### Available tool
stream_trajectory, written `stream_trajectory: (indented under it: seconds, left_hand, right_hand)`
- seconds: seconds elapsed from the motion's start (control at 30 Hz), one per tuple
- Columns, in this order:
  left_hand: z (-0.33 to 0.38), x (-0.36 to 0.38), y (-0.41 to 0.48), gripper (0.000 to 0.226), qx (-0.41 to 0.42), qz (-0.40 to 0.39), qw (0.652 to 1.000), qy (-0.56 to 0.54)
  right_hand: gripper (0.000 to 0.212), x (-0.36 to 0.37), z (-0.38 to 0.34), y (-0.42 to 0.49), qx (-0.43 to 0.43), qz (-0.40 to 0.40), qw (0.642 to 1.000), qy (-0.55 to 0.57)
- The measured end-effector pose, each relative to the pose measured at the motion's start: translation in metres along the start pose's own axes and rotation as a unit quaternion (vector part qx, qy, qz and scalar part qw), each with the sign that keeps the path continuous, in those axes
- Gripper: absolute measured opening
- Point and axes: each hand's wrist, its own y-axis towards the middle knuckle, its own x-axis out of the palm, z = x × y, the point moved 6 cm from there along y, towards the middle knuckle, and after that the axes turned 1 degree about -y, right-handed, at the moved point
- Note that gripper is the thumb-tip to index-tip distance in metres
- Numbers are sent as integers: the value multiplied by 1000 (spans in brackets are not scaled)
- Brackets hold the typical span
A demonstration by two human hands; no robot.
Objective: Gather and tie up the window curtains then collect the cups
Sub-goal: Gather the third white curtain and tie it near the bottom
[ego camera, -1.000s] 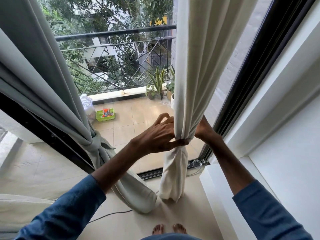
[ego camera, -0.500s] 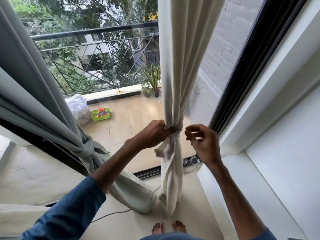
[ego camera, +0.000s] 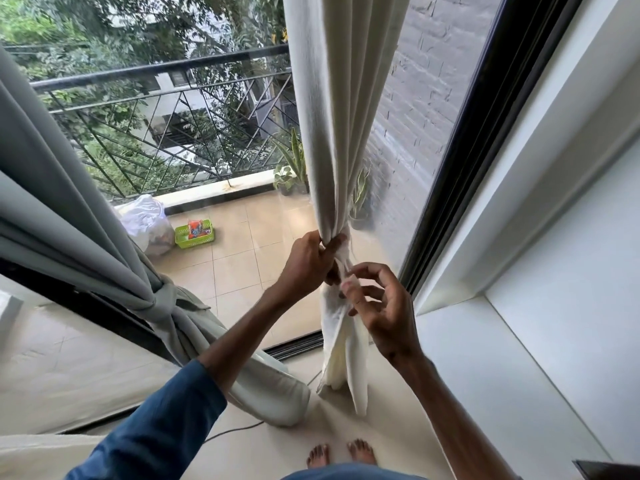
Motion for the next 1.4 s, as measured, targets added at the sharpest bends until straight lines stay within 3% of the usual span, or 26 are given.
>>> stream_trajectory:
  seconds: [0.1,0.17,0.3,0.43,0.5,0.6,0.77,1.07,1.4]
  left_hand:
    - [2,-2,-3,43,-21,22,999,-20]
    - [1,0,-4,40,-37,11,997,-71]
    - [-3,2,-8,42,-67,3,992,-106]
    - [-2,2,-11,43,-62,-5,993,-97]
    - [-2,1,-10,47,-43,-11,998,-44]
    - [-2,-1,-11,51,19,-18,991,135]
    - [-9,1,-9,58,141,-40,963,226]
    - [5,2,-19,27,136,-94,986,36]
    - [13,3,-19,42,140,-105,984,-20]
  right_hand:
    - [51,-3,0,1,-33,48,997,-58]
    - [56,-4,0,3,-63,76,992,-83]
    - [31,-12,-4,5,-107,129,979,-114]
    - [16,-15,5,6,-108,119,977,-143]
    - [18,-15,6,7,-105,107,976,-156]
    - [12,-15,-4,9,-133,92,974,-161]
    - [10,-13,-5,23,-101,30,989,-108]
    - [12,-9,18,32,-54,48,996,-48]
    - [11,-15,18,41,-23,46,998,-21]
